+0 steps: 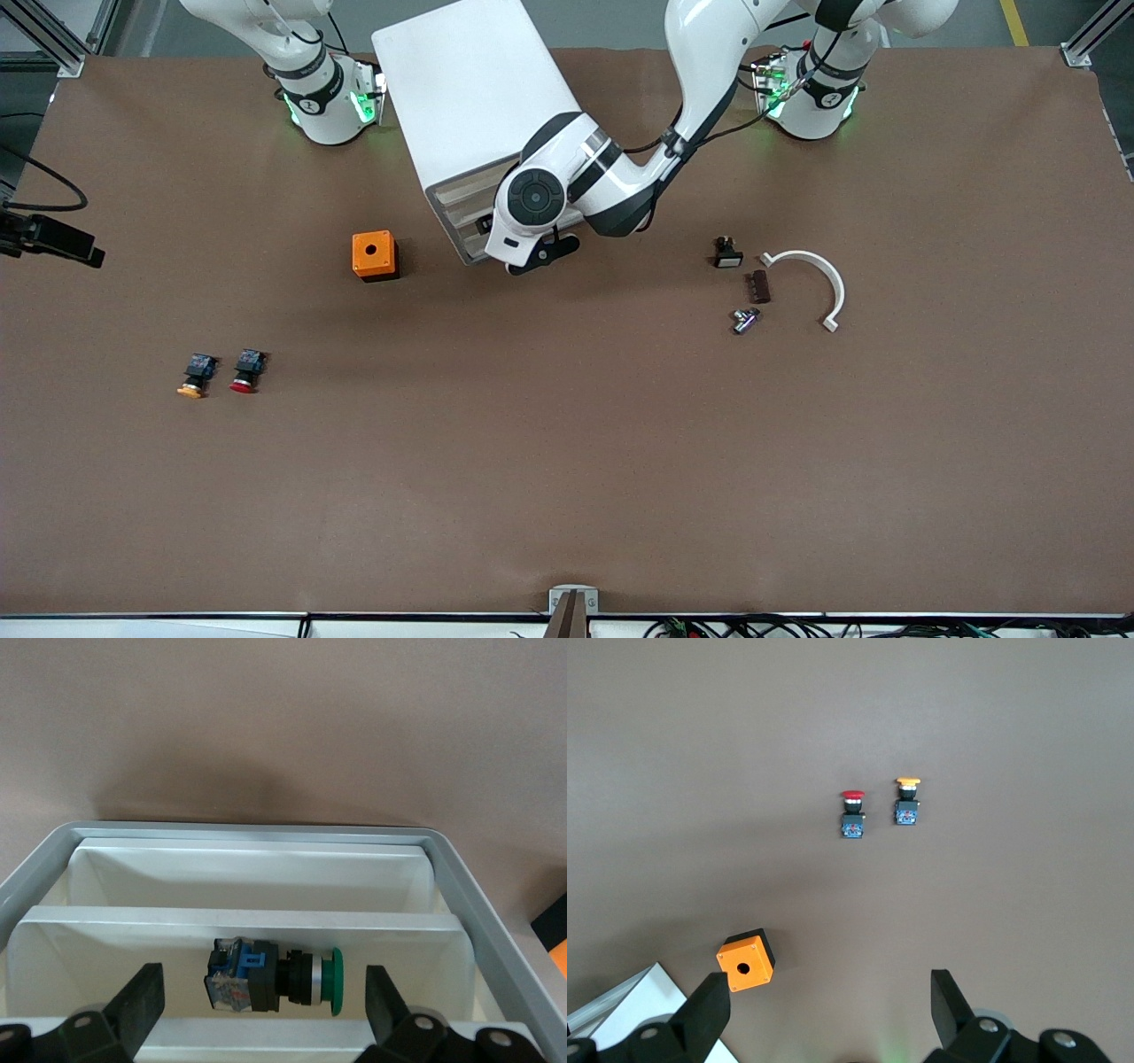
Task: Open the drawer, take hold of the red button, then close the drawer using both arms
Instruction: 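Withdraw the right gripper while the left gripper presses the drawer shut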
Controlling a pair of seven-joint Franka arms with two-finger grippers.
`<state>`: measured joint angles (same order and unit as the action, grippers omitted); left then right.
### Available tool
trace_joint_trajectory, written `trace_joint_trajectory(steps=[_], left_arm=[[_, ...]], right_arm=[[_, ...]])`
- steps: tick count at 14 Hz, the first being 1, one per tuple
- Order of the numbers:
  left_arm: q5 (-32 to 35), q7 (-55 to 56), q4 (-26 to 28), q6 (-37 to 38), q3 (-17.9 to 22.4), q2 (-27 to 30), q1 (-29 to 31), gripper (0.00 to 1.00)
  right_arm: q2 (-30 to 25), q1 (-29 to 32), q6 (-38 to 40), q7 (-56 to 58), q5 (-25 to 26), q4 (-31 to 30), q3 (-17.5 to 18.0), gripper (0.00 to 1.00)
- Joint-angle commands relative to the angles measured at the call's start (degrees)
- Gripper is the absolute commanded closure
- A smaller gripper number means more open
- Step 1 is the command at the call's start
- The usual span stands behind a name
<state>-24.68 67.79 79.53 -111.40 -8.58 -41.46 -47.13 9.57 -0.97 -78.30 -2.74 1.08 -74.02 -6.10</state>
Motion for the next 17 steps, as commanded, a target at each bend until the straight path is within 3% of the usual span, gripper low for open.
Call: trace_joint_trajectory(steps=[1, 4, 7, 9, 17], left_arm=[[-1.6, -0.1, 0.4, -0.1, -0.4, 0.5, 0.3, 0.00], [-2.9, -0.1, 0.4, -0.2, -0.4, 0.5, 0.2, 0.00], [-2.9, 0.0, 0.4, -0.2, -0.4, 0.5, 0.2, 0.00], [-2.9, 0.0, 0.4, -0.2, -0.4, 0.5, 0.3, 0.00], [-1.9, 0.0, 0.1, -0.1, 0.1, 2.3, 5.2, 0.00]], right_arm=[[-0.9, -0.2, 4.3, -0.5, -0.3, 1.2, 0.3, 0.00], [-4.9, -0.2, 3.6, -0.5, -0.1, -3.2, -0.1, 0.00], [-15.1, -0.2, -4.2, -0.5, -0.1, -18.1, -0.1, 0.00], [-19.2, -0.3, -6.6, -0.5, -0.2, -24.0, -0.1, 0.00], [-18.9, 3.1, -2.9, 1.9, -0.5, -22.3, 1.2, 0.00]])
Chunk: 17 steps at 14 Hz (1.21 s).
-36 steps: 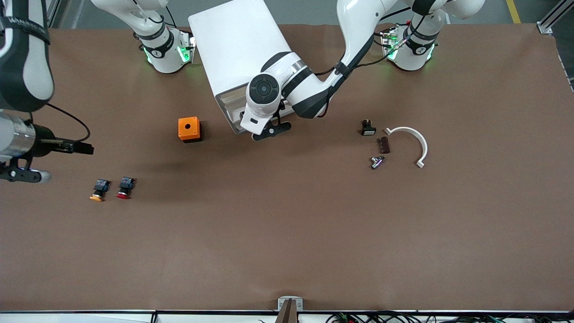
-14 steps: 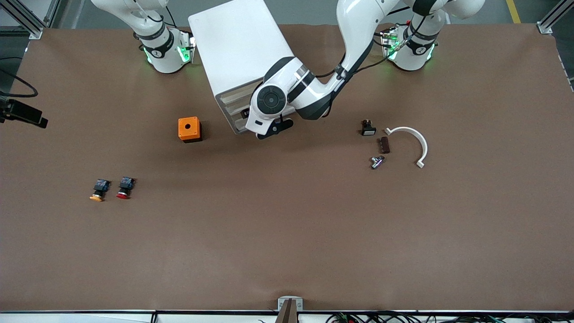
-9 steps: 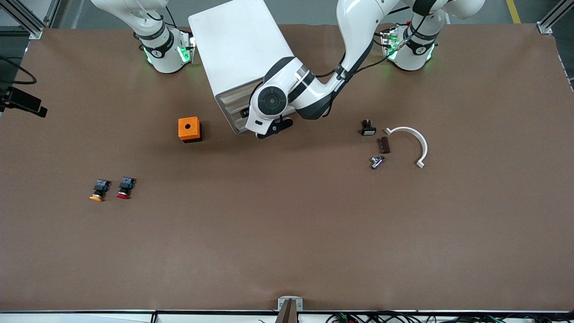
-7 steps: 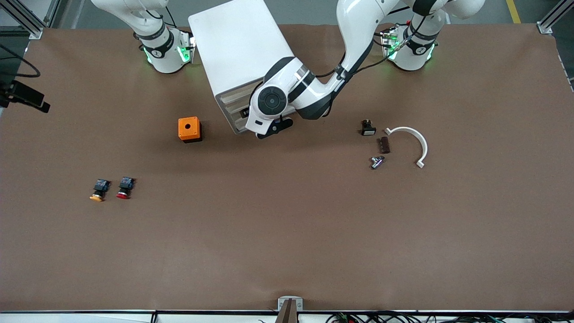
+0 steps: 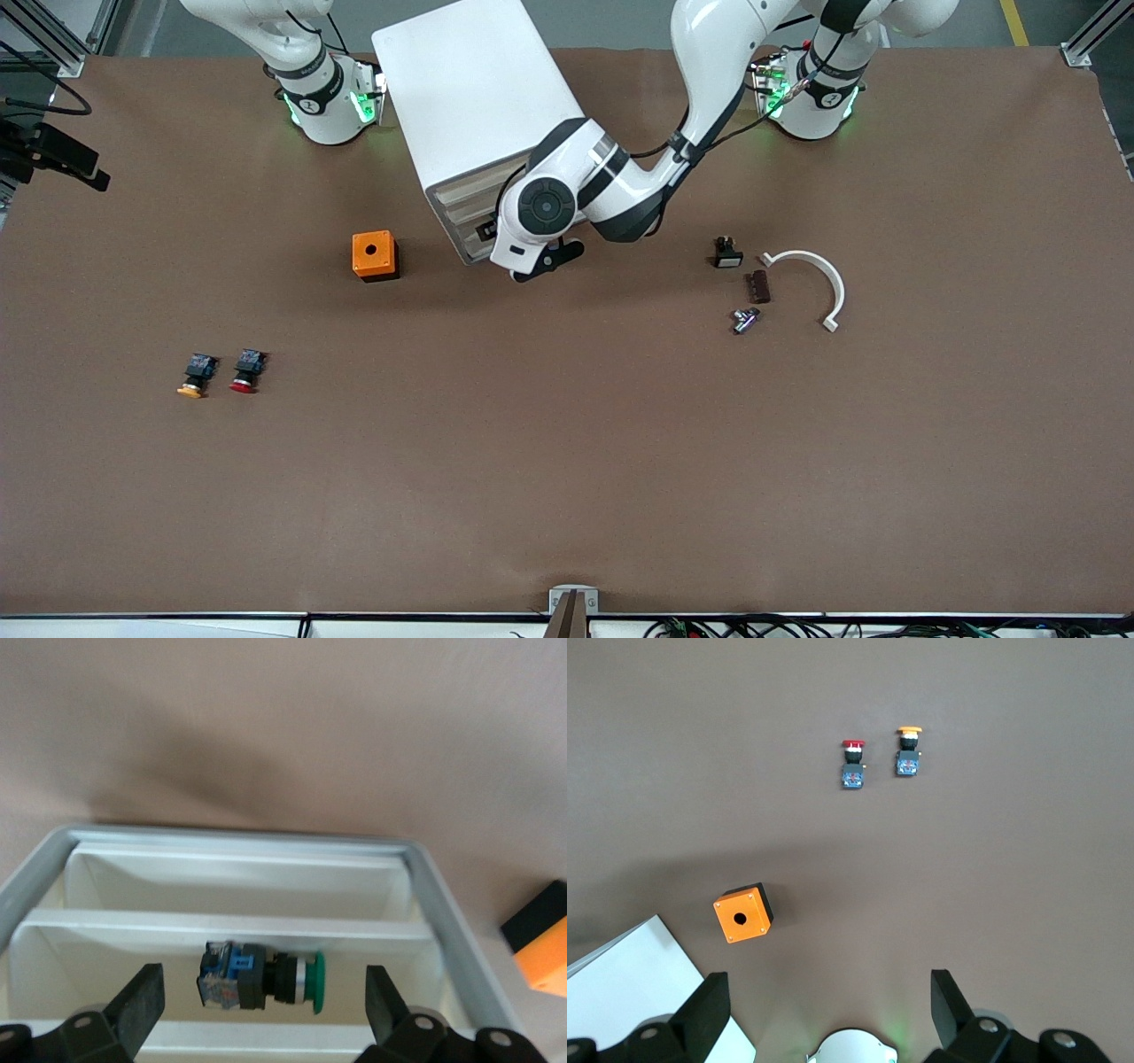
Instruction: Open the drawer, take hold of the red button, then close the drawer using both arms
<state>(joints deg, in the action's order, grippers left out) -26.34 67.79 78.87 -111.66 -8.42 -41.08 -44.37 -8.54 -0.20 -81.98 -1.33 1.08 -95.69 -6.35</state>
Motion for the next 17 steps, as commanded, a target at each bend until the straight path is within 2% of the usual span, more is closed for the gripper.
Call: trace_joint_trajectory(steps=[1, 3, 12, 17], left_arm=[[-0.2, 0.0, 0.8, 0.1, 0.1, 2.5, 3.6, 0.00], [-0.1, 0.0, 1.0, 0.1, 0.1, 3.6, 5.5, 0.00], [0.0, 0.0, 3.0, 0.2, 0.2, 6.2, 12.4, 0.00], [7.8, -0.1, 5.6, 0.2, 0.2, 8.3, 17.4, 0.00]], right_arm=[[-1.0, 3.8, 1.1, 0.4, -0.8, -0.6, 2.5, 0.00], [-1.1, 6.2, 1.6, 0.4, -1.3, -0.4, 4.8, 0.00], [-1.0, 6.4, 1.6, 0.5, -1.3, 0.6, 5.0, 0.00], [-1.0, 6.0, 1.3, 0.5, -1.3, 0.7, 4.9, 0.00]])
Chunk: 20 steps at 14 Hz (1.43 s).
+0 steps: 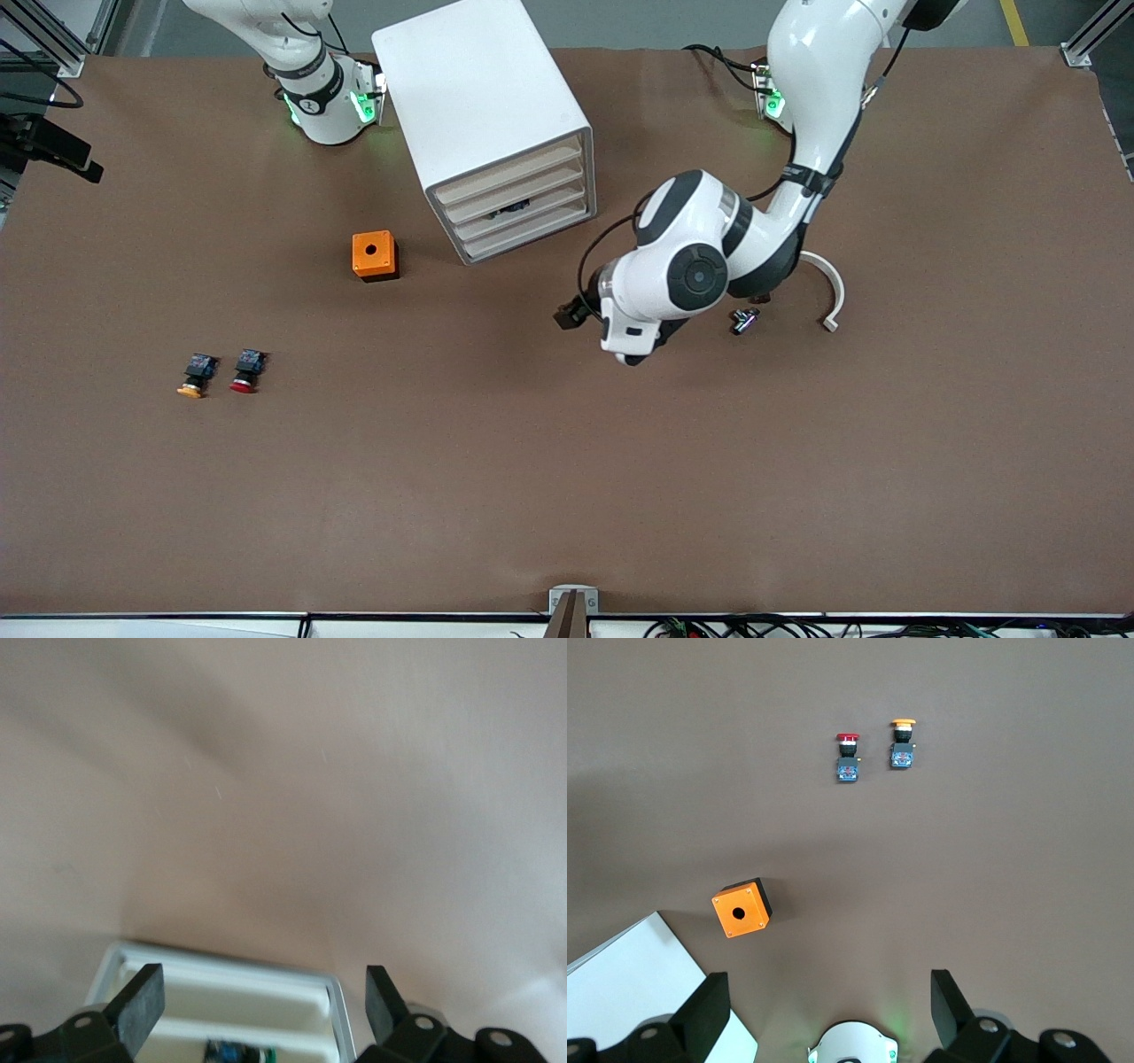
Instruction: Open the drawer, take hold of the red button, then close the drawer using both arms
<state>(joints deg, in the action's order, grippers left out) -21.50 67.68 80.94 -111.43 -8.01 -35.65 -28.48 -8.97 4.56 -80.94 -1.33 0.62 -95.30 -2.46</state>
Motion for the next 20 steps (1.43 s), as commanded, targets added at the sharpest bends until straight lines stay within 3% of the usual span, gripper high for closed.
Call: trace_joint_trajectory(steps=[1, 8, 11, 13, 20], left_arm=[[4.1, 0.0, 3.7, 0.0, -0.2, 3.0, 2.5, 0.00], [7.2, 0.0, 3.8, 0.0, -0.2, 3.0, 7.1, 0.00], [12.2, -1.8, 3.4, 0.9, -0.3, 3.7, 9.4, 0.00], [19.5, -3.4, 3.3, 5.5, -0.3, 6.1, 9.8, 0.00], [20.4, -31.6, 3.3, 16.8, -0.5, 14.9, 18.8, 0.00]], right_arm=[[-0.5, 1.2, 0.1, 0.6, -0.8, 0.4, 1.2, 0.00], [-0.4, 0.7, 1.7, 0.5, -0.8, 1.9, 0.7, 0.00], [-0.4, 1.0, 2.1, 0.5, -0.8, 1.9, 0.5, 0.00], [-0.4, 0.9, 2.0, 0.6, -0.8, 2.3, 0.5, 0.00], [-0.3, 0.4, -1.6, 1.6, -0.9, 3.4, 1.1, 0.00]])
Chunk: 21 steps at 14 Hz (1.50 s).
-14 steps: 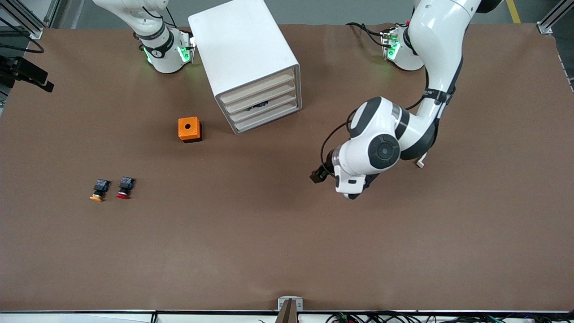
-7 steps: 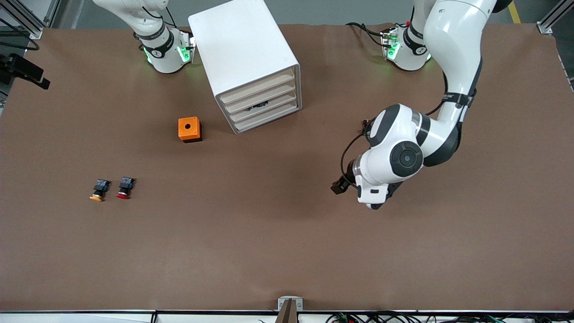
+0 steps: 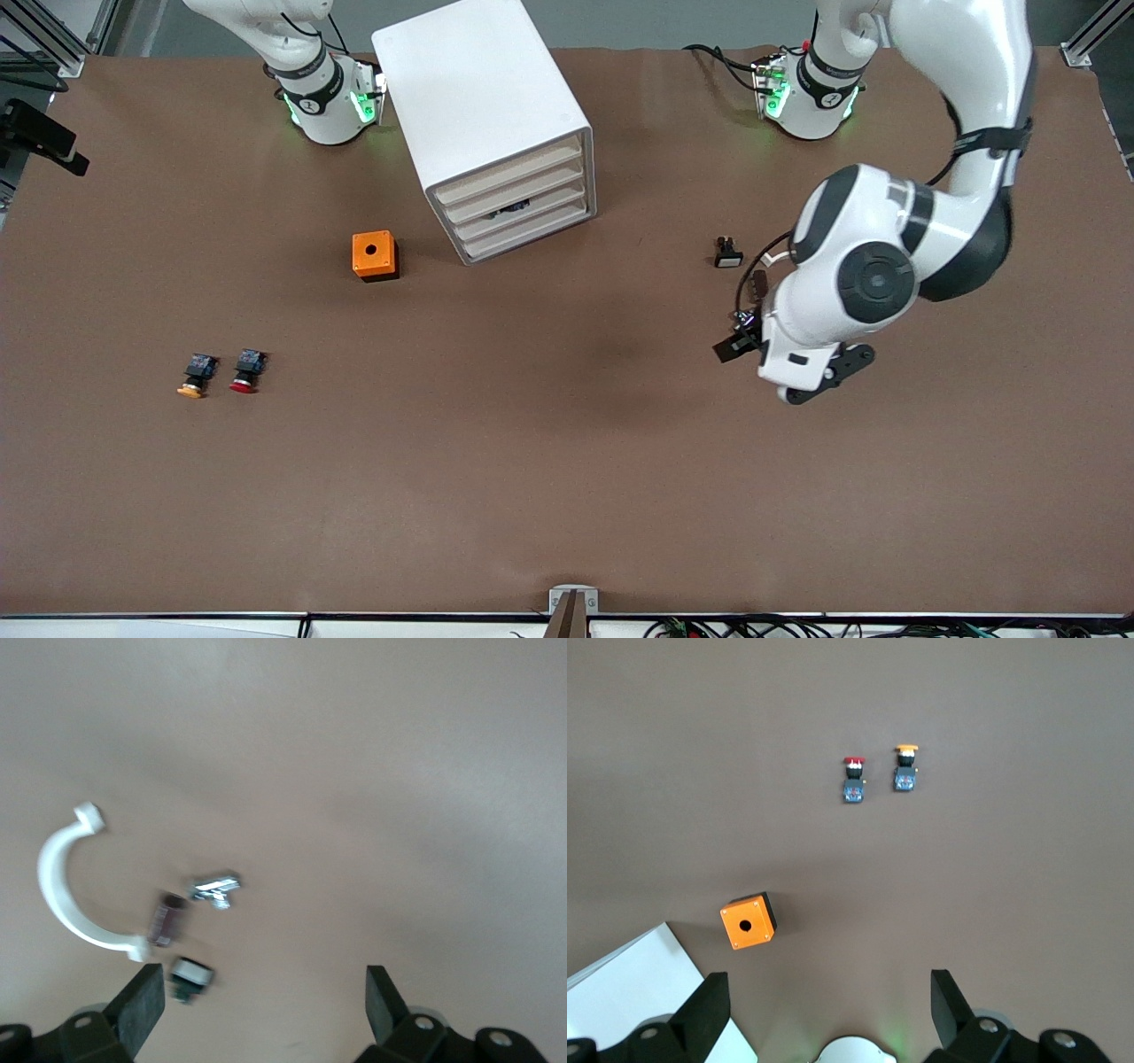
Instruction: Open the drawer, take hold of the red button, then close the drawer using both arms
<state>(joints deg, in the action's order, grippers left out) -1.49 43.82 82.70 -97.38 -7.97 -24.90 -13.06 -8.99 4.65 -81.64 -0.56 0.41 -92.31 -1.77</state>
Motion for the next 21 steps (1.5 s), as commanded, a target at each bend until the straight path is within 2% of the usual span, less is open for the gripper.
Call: trace_joint_trajectory(steps=[1, 5, 10, 12, 13, 15, 16, 21], left_arm=[[0.2, -12.0, 1.7, 4.8, -0.7, 5.7, 5.4, 0.00], [0.1, -27.8, 2.9, 14.2, -0.8, 11.7, 11.4, 0.00], [0.1, -35.8, 10.7, 13.4, -0.8, 19.5, 16.7, 0.00], [0.1, -38.1, 13.1, 12.3, -0.1, 21.8, 16.6, 0.00], [0.1, -38.4, 14.1, 12.0, 1.4, 22.7, 15.5, 0.00], [0.1, -39.7, 15.8, 11.6, 6.8, 23.8, 11.0, 0.00], [0.1, -40.6, 17.0, 11.2, 7.7, 24.5, 10.4, 0.00], [0.1, -41.5, 29.4, 1.2, 8.8, 33.0, 10.3, 0.00]], right_arm=[[-0.2, 0.2, -1.4, 0.9, -0.6, 0.4, 0.5, 0.00], [-0.2, 0.2, -2.4, 2.4, -0.6, 0.2, 0.5, 0.00], [-0.4, 0.3, -3.3, 5.3, -0.6, 0.0, 0.4, 0.00], [-0.5, 0.4, -3.1, 4.7, -0.7, -0.1, 0.4, 0.00], [-0.6, 0.4, -2.8, 4.6, -0.7, -0.2, 0.3, 0.00], [-0.6, 0.8, -2.7, 4.4, -1.5, -0.2, 0.0, 0.00], [-0.6, 0.9, -2.8, 4.4, -1.8, -0.6, -0.1, 0.00], [-0.8, 0.7, -2.7, 1.0, -2.3, -0.9, 0.2, 0.00]])
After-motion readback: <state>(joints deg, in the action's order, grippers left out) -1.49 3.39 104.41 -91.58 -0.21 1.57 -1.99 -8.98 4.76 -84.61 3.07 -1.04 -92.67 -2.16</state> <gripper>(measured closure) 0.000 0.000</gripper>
